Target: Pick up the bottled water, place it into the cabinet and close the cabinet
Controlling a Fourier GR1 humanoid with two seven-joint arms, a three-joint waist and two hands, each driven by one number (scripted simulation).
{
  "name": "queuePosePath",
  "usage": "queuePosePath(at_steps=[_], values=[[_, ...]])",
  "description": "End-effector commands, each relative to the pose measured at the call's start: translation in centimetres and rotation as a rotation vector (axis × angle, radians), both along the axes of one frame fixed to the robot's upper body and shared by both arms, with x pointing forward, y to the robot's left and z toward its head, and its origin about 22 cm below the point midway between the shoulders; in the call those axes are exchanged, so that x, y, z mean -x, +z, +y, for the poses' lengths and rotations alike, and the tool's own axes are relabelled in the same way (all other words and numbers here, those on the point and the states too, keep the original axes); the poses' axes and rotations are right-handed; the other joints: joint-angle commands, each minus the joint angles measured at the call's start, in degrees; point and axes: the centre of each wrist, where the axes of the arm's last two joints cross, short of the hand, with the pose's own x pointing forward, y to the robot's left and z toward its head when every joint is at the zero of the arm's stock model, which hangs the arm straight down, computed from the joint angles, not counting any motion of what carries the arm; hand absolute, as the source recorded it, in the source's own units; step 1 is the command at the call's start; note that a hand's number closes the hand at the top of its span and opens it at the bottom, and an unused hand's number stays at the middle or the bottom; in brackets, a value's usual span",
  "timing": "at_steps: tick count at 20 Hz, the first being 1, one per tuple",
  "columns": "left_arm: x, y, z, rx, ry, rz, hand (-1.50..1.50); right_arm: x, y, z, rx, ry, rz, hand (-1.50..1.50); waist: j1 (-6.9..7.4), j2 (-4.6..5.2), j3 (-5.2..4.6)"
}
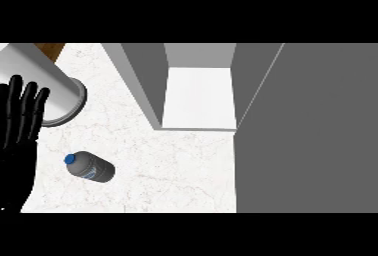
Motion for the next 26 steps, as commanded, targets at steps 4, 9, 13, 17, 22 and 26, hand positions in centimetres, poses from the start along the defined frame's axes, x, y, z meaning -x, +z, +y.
queuePosePath(at_steps=[4,9,13,17,22,26], values=[[-0.6,0.2,2.6,0.056,-0.435,0.009,-1.50,1.5,0.3,1.3,-0.037,0.036,-0.034,-1.50,-1.56,-0.17,-0.57],[0.0,-4.1,4.9,0.084,-0.681,0.311,-1.50,2.9,-1.6,0.9,-0.093,0.122,0.206,-1.50,-2.20,0.23,-0.54],[1.3,-3.0,10.9,0.080,-0.739,0.347,-1.50,6.9,-0.1,0.6,-0.102,0.124,0.240,-1.50,-1.92,-0.40,-0.45],[2.1,-0.9,14.9,0.076,-0.761,0.362,-1.50,9.4,0.3,0.7,-0.096,0.125,0.269,-1.50,-1.44,-0.21,-0.30],[2.0,-1.4,17.2,0.055,-0.725,0.408,-1.50,10.4,1.7,1.8,-0.117,0.123,0.258,-1.50,-1.26,0.01,-0.32],[3.1,-2.3,18.2,0.049,-0.711,0.431,-1.50,12.9,2.3,0.7,-0.118,0.106,0.261,-1.50,-1.51,-0.12,-0.30]])
